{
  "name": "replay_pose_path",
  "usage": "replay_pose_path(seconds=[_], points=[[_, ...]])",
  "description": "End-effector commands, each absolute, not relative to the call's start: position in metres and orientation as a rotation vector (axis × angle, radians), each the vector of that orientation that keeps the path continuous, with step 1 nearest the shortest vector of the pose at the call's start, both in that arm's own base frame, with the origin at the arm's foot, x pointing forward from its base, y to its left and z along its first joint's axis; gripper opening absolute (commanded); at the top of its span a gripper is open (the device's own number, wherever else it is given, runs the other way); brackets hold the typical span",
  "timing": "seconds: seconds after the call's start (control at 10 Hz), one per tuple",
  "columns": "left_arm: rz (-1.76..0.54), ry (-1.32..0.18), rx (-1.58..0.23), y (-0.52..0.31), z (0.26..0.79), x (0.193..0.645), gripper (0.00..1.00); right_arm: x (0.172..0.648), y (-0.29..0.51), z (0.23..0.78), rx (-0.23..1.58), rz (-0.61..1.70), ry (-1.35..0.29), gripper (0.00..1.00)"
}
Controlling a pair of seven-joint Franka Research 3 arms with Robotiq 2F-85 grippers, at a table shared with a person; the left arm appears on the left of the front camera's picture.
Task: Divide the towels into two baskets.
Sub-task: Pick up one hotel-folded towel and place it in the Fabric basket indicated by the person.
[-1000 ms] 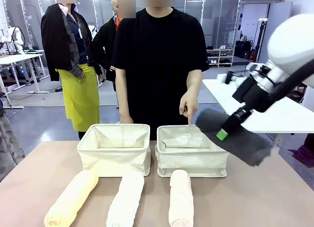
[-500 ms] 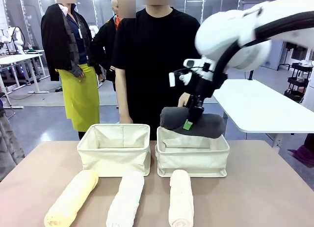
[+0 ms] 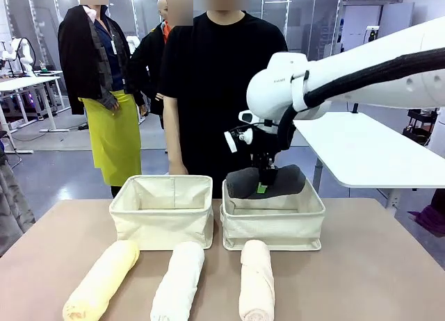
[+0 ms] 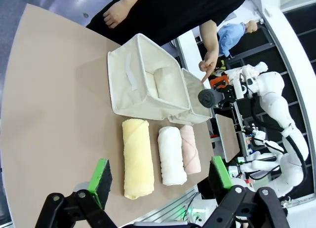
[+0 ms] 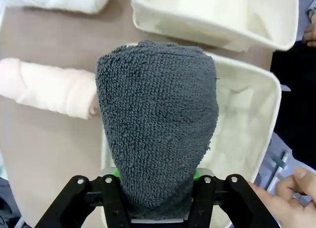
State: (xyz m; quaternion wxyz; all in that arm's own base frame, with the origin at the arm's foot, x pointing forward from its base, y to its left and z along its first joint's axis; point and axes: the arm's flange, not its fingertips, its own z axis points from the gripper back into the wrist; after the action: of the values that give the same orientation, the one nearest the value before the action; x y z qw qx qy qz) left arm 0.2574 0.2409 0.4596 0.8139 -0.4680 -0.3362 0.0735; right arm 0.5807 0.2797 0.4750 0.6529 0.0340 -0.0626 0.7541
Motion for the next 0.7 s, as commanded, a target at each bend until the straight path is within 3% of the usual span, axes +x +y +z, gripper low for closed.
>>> replay_pose_path(seconds=[0.0,0.6], points=[[0.149,-0.73,-1.01,0.242,0.461,0.255,1.0,0.584,0.278,0.467,0.048,1.672,-0.166,0.41],[0.149,-0.73,-1.01,0.242,0.461,0.255,1.0,0.606,0.277,0.433,0.062,1.653,-0.171,0.41]])
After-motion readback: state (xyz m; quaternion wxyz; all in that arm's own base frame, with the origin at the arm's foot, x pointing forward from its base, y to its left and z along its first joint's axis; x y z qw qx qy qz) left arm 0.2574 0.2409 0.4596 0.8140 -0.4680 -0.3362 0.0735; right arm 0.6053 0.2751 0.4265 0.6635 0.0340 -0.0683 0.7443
